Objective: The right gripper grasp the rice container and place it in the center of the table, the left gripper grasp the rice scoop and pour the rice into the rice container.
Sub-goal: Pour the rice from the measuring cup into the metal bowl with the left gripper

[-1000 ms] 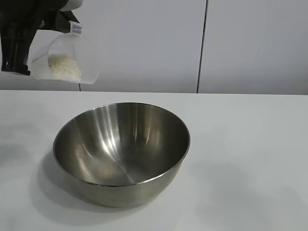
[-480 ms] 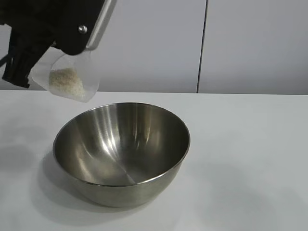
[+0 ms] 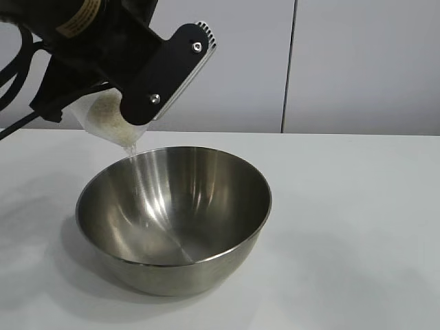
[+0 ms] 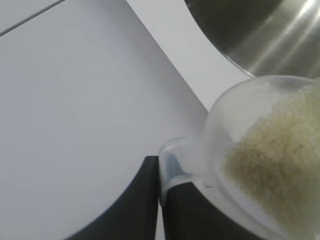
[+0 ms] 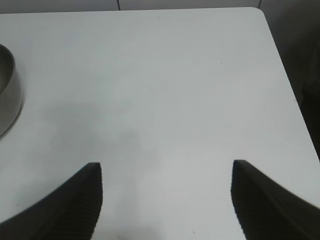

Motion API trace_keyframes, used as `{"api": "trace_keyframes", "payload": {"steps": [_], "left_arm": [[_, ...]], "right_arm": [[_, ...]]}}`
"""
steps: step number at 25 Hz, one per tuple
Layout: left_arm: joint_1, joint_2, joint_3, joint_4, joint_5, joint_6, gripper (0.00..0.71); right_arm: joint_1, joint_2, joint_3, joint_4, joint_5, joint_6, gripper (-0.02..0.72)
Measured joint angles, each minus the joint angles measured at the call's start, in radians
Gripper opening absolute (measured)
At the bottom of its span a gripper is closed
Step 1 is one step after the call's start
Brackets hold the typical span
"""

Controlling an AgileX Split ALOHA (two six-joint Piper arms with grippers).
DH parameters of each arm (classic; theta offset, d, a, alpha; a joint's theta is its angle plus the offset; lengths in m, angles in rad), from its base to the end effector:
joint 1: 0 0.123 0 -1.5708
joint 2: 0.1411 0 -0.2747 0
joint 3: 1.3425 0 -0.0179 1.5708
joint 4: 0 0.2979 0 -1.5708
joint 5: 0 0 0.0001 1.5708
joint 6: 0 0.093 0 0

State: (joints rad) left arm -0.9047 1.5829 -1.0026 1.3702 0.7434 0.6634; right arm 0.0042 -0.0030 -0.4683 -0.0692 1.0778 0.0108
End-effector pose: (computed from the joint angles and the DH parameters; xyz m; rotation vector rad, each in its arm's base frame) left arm 0.2754 -0.2505 0.2258 2.2901 0.7501 1.3522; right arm 0.0517 -0.0055 0.2878 0.0096 2.0889 -0.0745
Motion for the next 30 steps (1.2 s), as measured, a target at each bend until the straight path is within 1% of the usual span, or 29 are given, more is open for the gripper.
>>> {"api": "trace_keyframes", "payload": {"steps": [11,14,17,20,22,27,29,30], "left_arm": [[0.000,0.000,0.000,0.003,0.013,0.031,0.006],[0.000,0.000,0.000,0.033,0.007,0.031,0.006],[0.000,0.000,0.000,0.088,-0.029,0.032,0.006],[0.000,0.000,0.000,0.158,-0.101,0.031,0.006],[0.000,0.000,0.000,0.192,-0.127,0.029,0.006],[0.000,0.000,0.000,0.211,-0.128,0.017,0.006],[0.000,0.000,0.000,0.212,-0.128,-0.033,0.006],[0.000,0.000,0.000,0.212,-0.133,-0.090,0.006]], "right_arm": [[0.000,0.000,0.000,0.002,0.000,0.000,0.495],[0.000,0.000,0.000,0.002,0.000,0.000,0.495],[0.000,0.000,0.000,0.002,0.000,0.000,0.495],[0.000,0.000,0.000,0.002,0.000,0.000,0.495],[0.000,0.000,0.000,0.002,0.000,0.000,0.495],[0.000,0.000,0.000,0.002,0.000,0.000,0.495],[0.000,0.000,0.000,0.002,0.000,0.000,0.495],[0.000,0.000,0.000,0.002,0.000,0.000,0.495]]}}
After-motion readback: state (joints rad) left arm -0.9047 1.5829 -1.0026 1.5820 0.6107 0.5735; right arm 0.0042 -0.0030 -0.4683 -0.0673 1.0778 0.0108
